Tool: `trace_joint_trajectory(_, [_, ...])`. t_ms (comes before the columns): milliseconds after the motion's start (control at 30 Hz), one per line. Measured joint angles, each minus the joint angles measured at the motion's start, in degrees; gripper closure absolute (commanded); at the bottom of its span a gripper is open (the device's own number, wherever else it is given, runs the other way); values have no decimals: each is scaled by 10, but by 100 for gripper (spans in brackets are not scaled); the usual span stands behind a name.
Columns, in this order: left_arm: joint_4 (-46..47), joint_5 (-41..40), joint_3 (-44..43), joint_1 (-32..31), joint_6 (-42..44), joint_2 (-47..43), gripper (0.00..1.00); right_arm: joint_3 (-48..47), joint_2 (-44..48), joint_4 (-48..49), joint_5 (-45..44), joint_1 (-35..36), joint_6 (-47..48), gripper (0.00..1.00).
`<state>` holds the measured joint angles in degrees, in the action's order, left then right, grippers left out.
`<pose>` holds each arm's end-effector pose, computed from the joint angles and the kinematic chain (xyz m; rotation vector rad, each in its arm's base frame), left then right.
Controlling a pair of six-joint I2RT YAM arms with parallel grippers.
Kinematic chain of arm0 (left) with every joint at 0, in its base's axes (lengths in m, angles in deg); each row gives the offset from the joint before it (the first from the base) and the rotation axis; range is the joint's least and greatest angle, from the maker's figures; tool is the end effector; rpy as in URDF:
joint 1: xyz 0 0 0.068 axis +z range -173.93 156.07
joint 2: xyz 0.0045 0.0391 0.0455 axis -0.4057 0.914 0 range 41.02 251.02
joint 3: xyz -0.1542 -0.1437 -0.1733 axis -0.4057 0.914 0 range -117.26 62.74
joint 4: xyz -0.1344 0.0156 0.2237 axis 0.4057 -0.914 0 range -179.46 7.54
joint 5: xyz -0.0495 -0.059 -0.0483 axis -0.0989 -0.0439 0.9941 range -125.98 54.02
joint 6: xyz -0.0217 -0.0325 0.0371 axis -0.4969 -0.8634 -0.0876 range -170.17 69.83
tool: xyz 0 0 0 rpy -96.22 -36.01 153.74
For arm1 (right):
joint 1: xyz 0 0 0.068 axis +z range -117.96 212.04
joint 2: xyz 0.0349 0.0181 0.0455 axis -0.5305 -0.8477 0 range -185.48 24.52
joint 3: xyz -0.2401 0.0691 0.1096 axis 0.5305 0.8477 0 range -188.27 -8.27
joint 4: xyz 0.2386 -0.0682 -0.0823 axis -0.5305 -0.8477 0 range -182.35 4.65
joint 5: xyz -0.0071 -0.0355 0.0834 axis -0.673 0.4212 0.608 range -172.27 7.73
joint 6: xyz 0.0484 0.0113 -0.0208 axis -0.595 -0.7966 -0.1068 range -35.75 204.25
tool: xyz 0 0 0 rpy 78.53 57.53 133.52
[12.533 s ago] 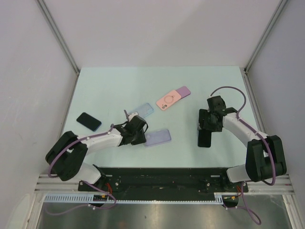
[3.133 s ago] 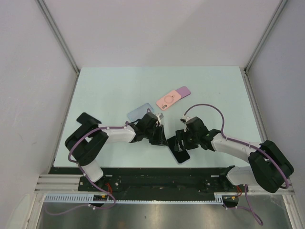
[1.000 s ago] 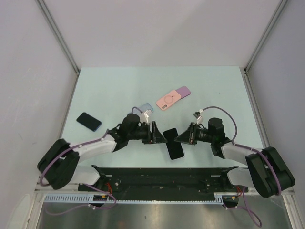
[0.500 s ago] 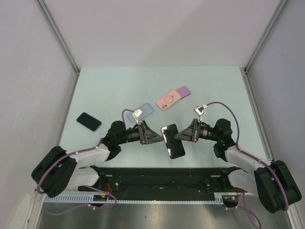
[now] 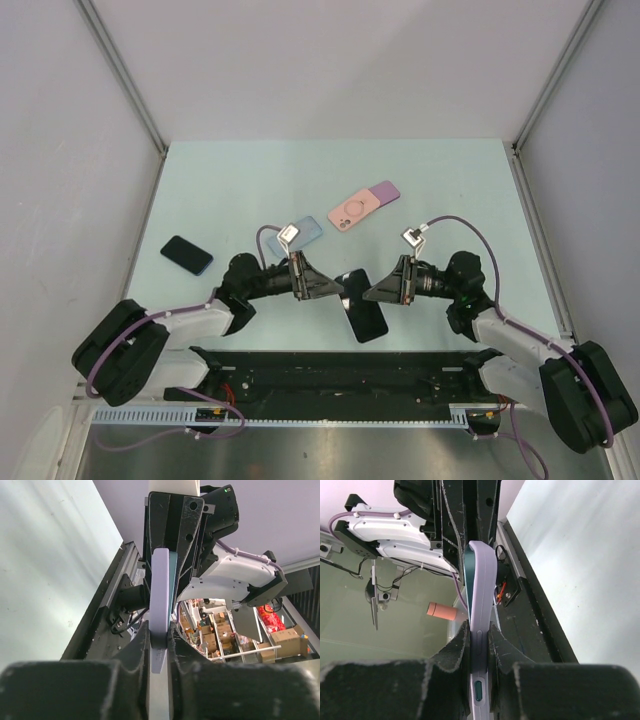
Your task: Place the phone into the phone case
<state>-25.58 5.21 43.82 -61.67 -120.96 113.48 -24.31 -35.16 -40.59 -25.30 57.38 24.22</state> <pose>0.1714 -0.1622 0.2098 0.1747 1.9233 -1.9372 0.1669 0.1120 0.2176 -0.3883 1.8907 1.8410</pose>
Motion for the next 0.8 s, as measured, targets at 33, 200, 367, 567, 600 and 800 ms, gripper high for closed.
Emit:
trace_joint_trajectory(33, [-3, 1, 0, 0, 2, 0, 100, 0, 1, -5, -1, 0, 3, 79])
trace_joint_trajectory(200, [-81, 12, -29, 0, 52, -3, 100, 0, 13, -42, -9, 0, 22, 60])
trace_joint_trajectory(367, [-165, 23, -57, 0, 123, -15, 100, -4, 16, -63, -17, 0, 29, 51])
trace_joint_trajectory(567, [-191, 65, -66, 0, 162, -16, 100, -26, 8, -71, -21, 1, 31, 50])
trace_joint_trajectory(600, [-193, 76, -66, 0, 165, -16, 100, -32, 6, -68, -21, 1, 31, 52])
trace_joint_trajectory(800, [-188, 110, -71, 0, 168, -2, 100, -39, -1, -68, -23, 1, 37, 86])
